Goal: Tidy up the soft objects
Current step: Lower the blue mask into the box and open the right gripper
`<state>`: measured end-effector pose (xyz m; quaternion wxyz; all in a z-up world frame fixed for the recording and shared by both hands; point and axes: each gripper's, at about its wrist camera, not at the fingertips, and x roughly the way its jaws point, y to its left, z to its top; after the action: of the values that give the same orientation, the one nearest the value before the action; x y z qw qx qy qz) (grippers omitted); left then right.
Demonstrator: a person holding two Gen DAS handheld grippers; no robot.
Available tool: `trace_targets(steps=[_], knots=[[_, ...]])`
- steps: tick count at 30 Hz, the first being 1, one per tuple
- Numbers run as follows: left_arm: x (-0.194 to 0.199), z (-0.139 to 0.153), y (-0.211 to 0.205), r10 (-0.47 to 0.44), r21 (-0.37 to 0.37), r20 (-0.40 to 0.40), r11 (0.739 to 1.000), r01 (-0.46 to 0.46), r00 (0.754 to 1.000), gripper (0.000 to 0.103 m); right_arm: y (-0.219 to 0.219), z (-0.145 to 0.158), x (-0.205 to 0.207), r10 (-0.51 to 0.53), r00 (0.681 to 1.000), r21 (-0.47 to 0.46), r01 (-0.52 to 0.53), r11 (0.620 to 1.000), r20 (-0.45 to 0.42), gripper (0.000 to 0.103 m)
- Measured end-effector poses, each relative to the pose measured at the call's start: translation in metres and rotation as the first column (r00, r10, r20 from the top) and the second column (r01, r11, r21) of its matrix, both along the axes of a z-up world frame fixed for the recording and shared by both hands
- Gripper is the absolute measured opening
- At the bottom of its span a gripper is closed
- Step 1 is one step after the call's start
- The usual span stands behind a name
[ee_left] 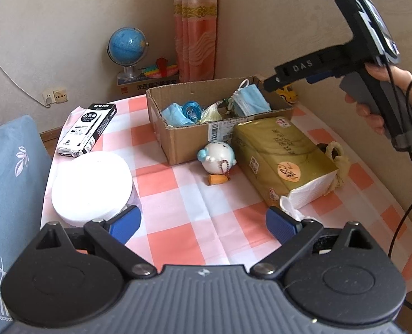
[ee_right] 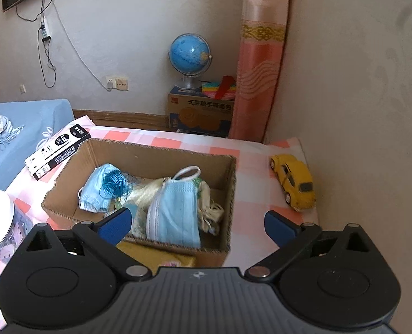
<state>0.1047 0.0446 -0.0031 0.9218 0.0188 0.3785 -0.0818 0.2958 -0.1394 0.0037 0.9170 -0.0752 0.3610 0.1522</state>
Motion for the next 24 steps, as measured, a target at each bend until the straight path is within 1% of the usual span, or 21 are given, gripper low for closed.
trace_targets(steps=[7, 11, 17, 21, 24], knots=[[-0.009, 0.006, 0.0, -0.002, 0.004, 0.019, 1.0, 0.002, 1.0, 0.097, -0.019, 0.0, -0.035, -0.034, 0.999, 0.045, 0.034, 0.998, 0.0, 0.103], [-0.012, 0.006, -0.002, -0.011, 0.002, 0.016, 1.0, 0.011, 1.0, 0.097, -0.025, -0.005, -0.062, -0.047, 0.999, 0.047, 0.047, 0.998, 0.013, 0.103], [-0.017, -0.001, -0.008, -0.036, 0.011, -0.009, 0.999, 0.036, 0.999, 0.097, -0.036, -0.023, -0.109, -0.077, 0.997, 0.057, 0.075, 0.996, 0.018, 0.103], [-0.019, -0.006, -0.011, -0.048, 0.016, -0.03, 0.999, 0.049, 0.998, 0.097, -0.043, -0.042, -0.138, -0.108, 0.994, 0.069, 0.109, 0.992, -0.007, 0.103], [-0.021, -0.01, -0.014, -0.054, 0.021, -0.041, 0.998, 0.055, 0.998, 0.097, -0.043, -0.054, -0.154, -0.11, 0.994, 0.063, 0.111, 0.992, -0.027, 0.103]])
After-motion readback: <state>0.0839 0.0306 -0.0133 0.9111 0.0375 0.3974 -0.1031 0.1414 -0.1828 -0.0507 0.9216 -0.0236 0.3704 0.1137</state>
